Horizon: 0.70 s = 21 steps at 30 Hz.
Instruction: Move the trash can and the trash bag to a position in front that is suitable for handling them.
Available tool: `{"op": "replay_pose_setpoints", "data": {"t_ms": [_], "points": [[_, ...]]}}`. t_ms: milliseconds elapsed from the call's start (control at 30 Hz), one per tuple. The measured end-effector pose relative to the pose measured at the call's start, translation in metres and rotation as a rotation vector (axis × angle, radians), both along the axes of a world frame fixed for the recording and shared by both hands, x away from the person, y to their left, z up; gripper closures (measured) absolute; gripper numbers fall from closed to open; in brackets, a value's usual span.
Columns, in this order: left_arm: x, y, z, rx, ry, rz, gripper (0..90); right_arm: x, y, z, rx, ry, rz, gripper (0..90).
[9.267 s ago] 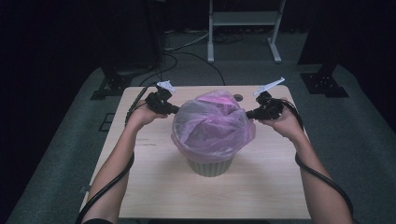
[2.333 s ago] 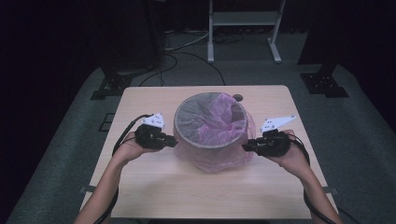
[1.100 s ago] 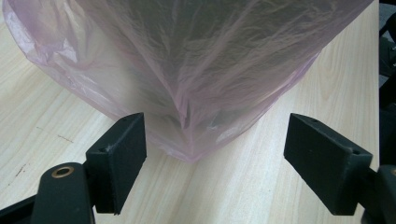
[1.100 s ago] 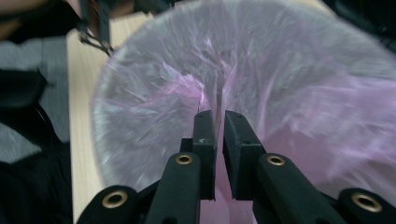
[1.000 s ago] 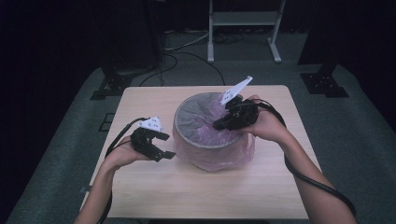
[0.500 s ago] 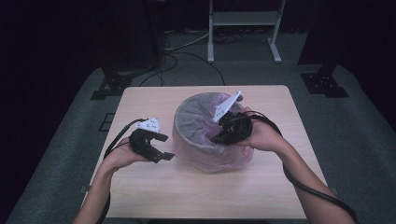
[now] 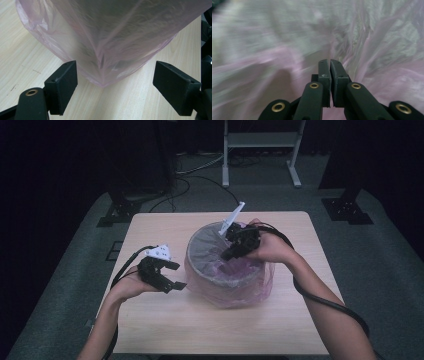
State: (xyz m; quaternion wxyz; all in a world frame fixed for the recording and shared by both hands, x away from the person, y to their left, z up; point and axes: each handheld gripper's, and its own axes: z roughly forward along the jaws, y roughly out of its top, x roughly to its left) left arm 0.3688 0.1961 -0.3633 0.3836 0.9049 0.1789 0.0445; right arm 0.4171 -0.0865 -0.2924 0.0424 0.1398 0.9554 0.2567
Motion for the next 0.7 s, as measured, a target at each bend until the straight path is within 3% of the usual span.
{"op": "replay_pose_setpoints", "data": {"t_ms": [33,67,100,133,200,367,500,700], "points": [[0.000,0.000,0.000,0.000,0.000,0.000,18.6,0.000,0.000,0.000,0.000,0.000,0.000,87.7],[0.000,0.001,0.000,-0.001,-0.002,-0.002,18.6,0.014,0.008,-0.002,-0.027,-0.005,-0.017,87.9],[0.000,0.001,0.000,-0.001,-0.002,-0.002,18.6,0.014,0.008,-0.002,-0.027,-0.005,-0.017,87.9],[0.000,0.002,0.001,0.001,-0.003,-0.004,18.6,0.027,0.015,-0.004,-0.054,-0.013,-0.034,88.0],[-0.001,0.003,0.001,-0.002,-0.001,-0.005,18.6,0.037,0.021,-0.005,-0.070,-0.016,-0.044,88.1],[-0.003,0.008,0.003,0.001,-0.002,0.005,18.6,0.055,0.031,-0.005,-0.088,-0.033,-0.070,88.3],[-0.004,0.009,0.003,-0.004,-0.004,0.008,18.6,0.056,0.032,-0.005,-0.078,-0.028,-0.072,85.8],[-0.003,0.009,0.003,-0.007,-0.010,0.017,18.6,0.034,0.018,0.005,-0.016,-0.035,-0.047,80.9]]}}
